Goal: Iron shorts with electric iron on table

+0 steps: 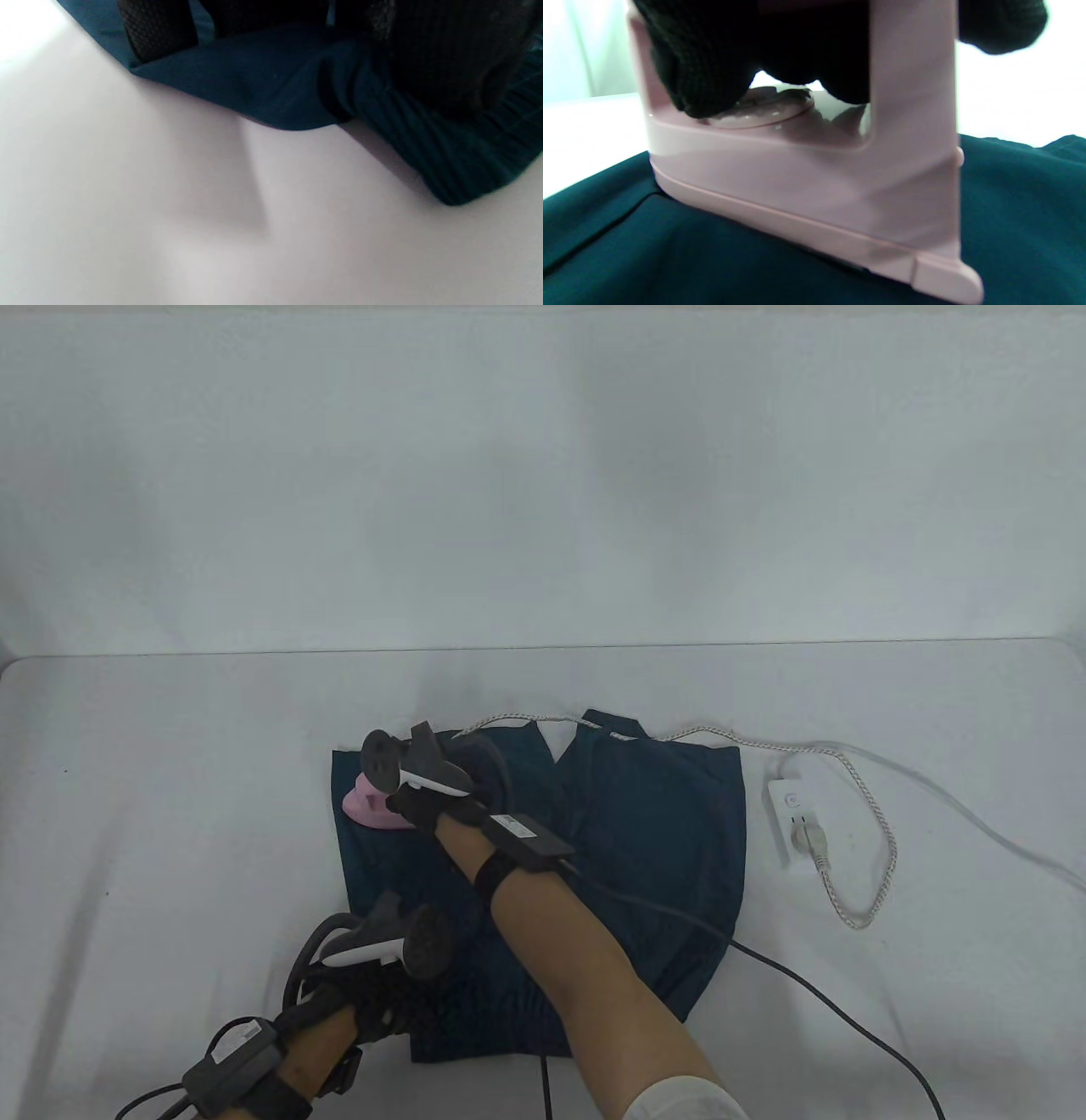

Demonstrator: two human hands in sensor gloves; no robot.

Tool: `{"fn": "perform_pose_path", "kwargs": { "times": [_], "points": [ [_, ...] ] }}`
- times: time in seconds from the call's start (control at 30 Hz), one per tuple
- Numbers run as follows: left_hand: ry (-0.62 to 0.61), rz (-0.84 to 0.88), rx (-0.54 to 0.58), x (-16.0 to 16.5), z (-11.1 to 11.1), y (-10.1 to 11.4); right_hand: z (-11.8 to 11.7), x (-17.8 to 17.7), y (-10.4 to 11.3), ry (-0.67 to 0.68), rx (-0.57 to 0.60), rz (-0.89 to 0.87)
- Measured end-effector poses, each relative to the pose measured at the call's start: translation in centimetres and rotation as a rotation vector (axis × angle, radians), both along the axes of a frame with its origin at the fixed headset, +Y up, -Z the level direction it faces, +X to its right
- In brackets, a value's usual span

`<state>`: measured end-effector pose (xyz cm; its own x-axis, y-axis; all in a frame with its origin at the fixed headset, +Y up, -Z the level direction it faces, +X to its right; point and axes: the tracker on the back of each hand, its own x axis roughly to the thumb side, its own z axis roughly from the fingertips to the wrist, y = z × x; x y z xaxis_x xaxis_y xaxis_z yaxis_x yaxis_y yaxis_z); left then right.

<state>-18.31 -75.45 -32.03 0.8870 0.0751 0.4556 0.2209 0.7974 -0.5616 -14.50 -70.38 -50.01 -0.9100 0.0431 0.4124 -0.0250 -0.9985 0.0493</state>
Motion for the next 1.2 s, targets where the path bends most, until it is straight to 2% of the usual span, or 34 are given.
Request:
{"fn": "perform_pose_path", "kwargs": {
  "times": [0.27, 0.67, 0.8, 0.97, 1.2],
  "points": [
    [0.002, -0.006, 0.005, 0.0, 0.0, 0.0, -0.3, 2.1, 0.2, -0.083, -0.003, 0.014],
    [0.001, -0.014, 0.005, 0.1, 0.0, 0.1, -0.3, 8.6, 0.8, -0.138, 0.061, 0.116],
    [-0.001, -0.014, 0.005, 0.1, 0.0, 0.1, -0.4, 9.8, 0.6, -0.169, 0.044, 0.098],
    [-0.006, -0.018, 0.005, 0.2, 0.0, 0.1, -0.3, 9.5, 0.5, -0.174, 0.056, 0.083],
    [-0.008, -0.015, 0.003, 0.2, 0.0, 0.1, 0.0, 6.5, 0.3, -0.123, 0.039, 0.042]
  ]
}}
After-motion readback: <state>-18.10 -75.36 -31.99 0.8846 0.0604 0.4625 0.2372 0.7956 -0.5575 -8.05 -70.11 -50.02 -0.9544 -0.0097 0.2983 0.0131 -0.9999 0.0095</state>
